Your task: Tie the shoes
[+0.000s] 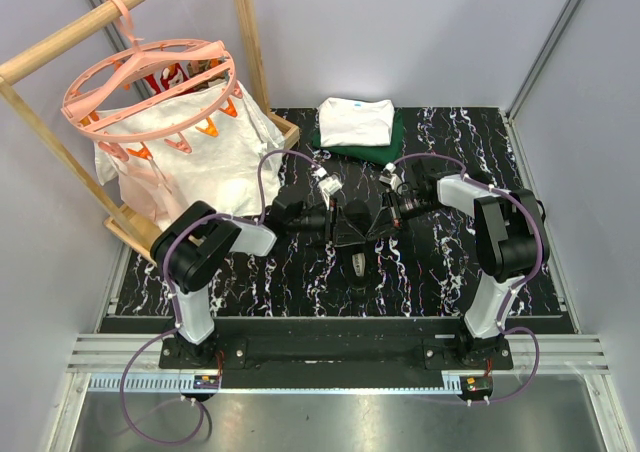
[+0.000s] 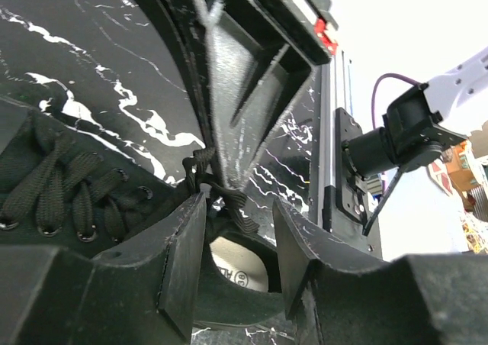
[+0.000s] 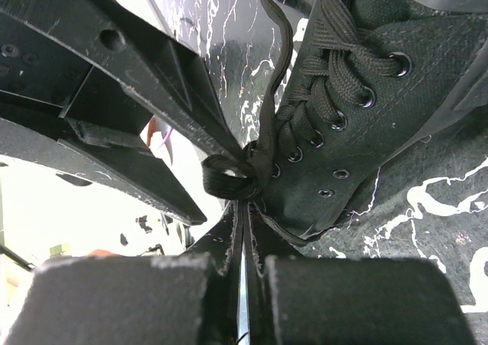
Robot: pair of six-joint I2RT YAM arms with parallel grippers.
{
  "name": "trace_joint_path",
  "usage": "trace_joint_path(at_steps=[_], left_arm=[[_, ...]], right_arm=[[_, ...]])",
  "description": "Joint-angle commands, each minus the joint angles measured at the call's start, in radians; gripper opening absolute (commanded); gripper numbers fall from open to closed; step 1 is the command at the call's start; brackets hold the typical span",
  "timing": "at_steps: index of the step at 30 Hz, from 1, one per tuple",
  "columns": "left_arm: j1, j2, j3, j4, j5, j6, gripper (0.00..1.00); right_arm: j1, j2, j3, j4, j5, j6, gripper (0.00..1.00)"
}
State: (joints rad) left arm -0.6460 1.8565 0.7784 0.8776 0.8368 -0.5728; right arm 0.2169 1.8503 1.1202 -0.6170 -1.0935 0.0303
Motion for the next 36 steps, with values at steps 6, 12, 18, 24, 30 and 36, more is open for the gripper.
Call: trace_joint_path(at_steps=[6,12,18,24,30,36], left_arm=[[-0.020,0.020,0.056,-0.014,-0.036,0.034,0.44],[-0.023,0.024,0.068,-0.034,-0.039,0.044,0.25],[0.005,0.007,0.030,-0.042,-0.039,0.050,0.00],[0.028,-0.006,0.021,-0.068,-0.027,0.074,0.00],[0.028,0.000,0.015,-0.038,-0.018,0.060,0.00],[0.032,-0.011,0.005,-0.057,-0.019,0.079,0.00]], right_arm=[[0.024,-0.043,0.038,0.002,-0.016,-0.018,0.00],[0.030,-0.042,0.046,0.006,-0.013,-0.013,0.00],[0.027,-0.053,0.041,0.002,-0.005,-0.012,0.00],[0.010,-0.060,0.032,-0.003,-0.002,-0.017,0.00],[0.001,-0.066,0.033,-0.003,0.009,-0.018,0.00],[-0.008,-0.072,0.033,-0.018,0.020,-0.026,0.00]])
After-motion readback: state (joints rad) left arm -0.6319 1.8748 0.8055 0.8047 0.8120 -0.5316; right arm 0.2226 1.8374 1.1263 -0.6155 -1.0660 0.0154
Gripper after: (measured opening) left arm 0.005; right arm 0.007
